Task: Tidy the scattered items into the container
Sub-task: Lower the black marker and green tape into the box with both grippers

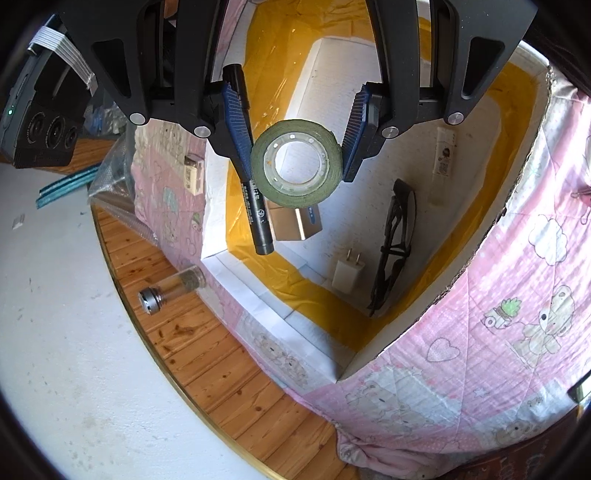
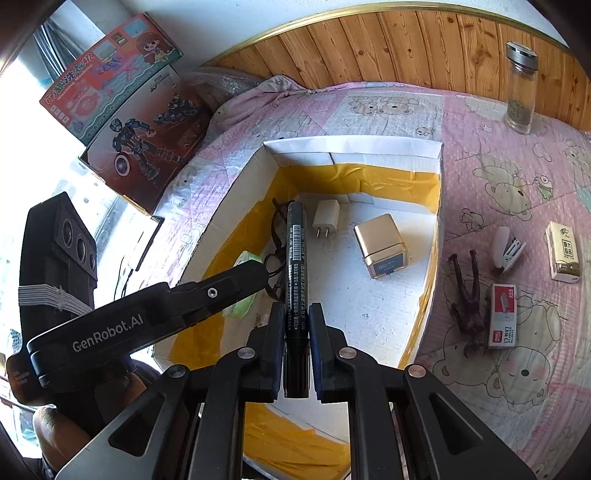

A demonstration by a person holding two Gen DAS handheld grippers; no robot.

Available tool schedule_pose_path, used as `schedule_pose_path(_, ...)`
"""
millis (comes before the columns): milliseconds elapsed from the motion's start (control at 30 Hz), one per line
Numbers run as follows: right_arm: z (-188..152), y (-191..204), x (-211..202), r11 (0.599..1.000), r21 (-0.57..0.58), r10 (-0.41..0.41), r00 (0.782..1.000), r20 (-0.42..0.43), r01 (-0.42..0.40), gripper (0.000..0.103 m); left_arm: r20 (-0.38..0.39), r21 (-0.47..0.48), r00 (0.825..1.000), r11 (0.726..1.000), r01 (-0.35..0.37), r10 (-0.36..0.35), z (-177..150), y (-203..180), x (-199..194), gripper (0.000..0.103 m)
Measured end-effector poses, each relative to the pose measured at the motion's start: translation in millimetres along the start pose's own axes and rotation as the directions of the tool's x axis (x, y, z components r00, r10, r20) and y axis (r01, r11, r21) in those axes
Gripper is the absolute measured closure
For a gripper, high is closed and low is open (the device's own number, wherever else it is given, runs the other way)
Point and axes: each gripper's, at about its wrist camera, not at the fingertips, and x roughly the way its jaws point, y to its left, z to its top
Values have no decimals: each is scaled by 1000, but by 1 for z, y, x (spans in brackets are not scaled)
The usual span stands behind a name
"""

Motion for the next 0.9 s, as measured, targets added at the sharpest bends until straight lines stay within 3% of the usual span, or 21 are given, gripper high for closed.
schedule_pose_path(567, 41, -21, 45, 986, 165, 14, 996, -92, 1, 89, -70, -134, 997, 989, -54, 45, 27, 17, 31, 54)
schedule_pose_path(900, 56, -22, 62, 984, 171, -25, 993, -116, 45, 89, -68, -253, 997, 966, -58, 42, 34, 29, 44, 54)
